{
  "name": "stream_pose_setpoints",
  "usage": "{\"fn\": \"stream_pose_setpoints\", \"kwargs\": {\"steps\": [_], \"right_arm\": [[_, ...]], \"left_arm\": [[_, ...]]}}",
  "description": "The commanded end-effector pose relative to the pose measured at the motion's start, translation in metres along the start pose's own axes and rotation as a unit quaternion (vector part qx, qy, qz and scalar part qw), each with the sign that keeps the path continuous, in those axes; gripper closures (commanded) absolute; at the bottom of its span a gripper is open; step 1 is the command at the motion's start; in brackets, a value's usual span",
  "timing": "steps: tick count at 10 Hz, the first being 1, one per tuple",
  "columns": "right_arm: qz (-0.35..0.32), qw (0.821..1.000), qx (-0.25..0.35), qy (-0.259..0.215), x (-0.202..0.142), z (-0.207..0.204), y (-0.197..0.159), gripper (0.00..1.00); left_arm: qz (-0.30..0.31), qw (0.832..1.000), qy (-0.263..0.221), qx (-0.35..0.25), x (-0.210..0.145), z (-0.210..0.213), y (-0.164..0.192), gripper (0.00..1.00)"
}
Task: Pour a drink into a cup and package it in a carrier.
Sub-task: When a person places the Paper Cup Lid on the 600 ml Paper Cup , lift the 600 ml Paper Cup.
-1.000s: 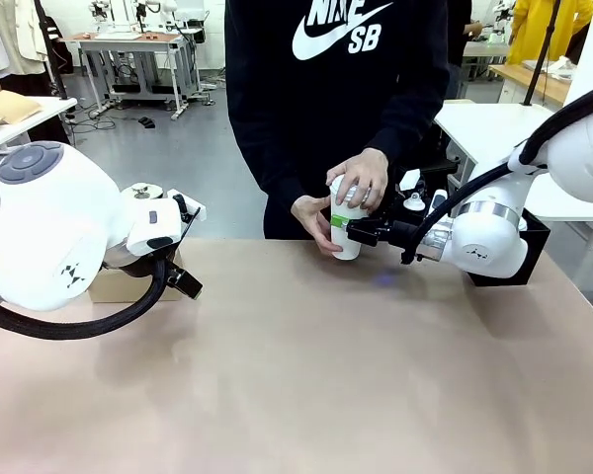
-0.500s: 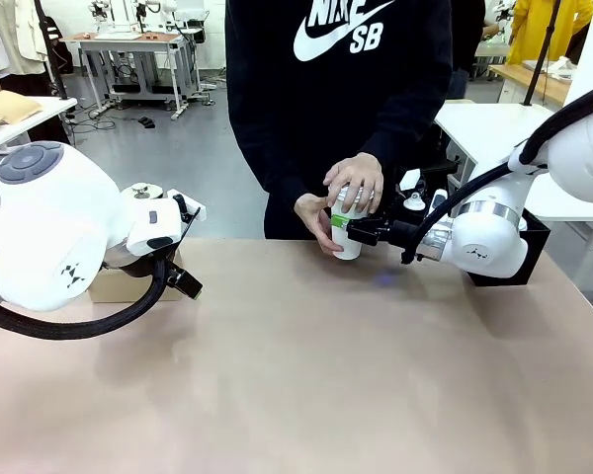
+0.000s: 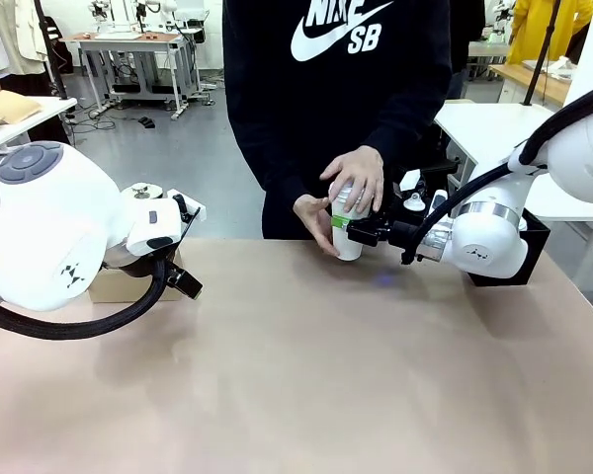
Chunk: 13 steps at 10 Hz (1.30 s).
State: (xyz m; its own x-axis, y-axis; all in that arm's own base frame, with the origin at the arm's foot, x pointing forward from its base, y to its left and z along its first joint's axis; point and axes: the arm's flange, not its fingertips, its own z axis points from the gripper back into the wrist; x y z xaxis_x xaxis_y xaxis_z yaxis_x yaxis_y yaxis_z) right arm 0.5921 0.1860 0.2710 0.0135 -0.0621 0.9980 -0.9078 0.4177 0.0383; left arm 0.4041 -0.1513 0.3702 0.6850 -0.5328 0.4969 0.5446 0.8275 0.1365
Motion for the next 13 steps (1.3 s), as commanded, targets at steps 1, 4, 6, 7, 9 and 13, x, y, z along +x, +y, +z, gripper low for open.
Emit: {"fn": "stream_pose_setpoints", "kwargs": {"steps": [1,4,6,7,9,13], "right_arm": [[0.002,1.0,-0.003,-0.01,0.005,-0.004,0.001,0.19],[0.002,1.0,-0.003,-0.01,0.005,-0.004,0.001,0.19],[0.002,1.0,-0.003,-0.01,0.005,-0.004,0.001,0.19],[0.002,1.0,-0.003,-0.01,0.005,-0.004,0.001,0.19],[0.002,1.0,-0.003,-0.01,0.005,-0.004,0.001,0.19],[0.002,1.0,0.002,0.01,0.033,0.007,0.003,0.19]], "left_arm": [[0.0,1.0,-0.001,-0.001,0.0,0.0,0.0,0.0],[0.0,1.0,-0.001,-0.001,0.0,0.0,0.0,0.0],[0.0,1.0,-0.001,-0.001,0.0,0.0,0.0,0.0],[0.0,1.0,-0.001,-0.001,0.0,0.0,0.0,0.0],[0.0,1.0,-0.001,-0.001,0.0,0.0,0.0,0.0],[0.0,1.0,-0.001,-0.001,0.0,0.0,0.0,0.0]]}}
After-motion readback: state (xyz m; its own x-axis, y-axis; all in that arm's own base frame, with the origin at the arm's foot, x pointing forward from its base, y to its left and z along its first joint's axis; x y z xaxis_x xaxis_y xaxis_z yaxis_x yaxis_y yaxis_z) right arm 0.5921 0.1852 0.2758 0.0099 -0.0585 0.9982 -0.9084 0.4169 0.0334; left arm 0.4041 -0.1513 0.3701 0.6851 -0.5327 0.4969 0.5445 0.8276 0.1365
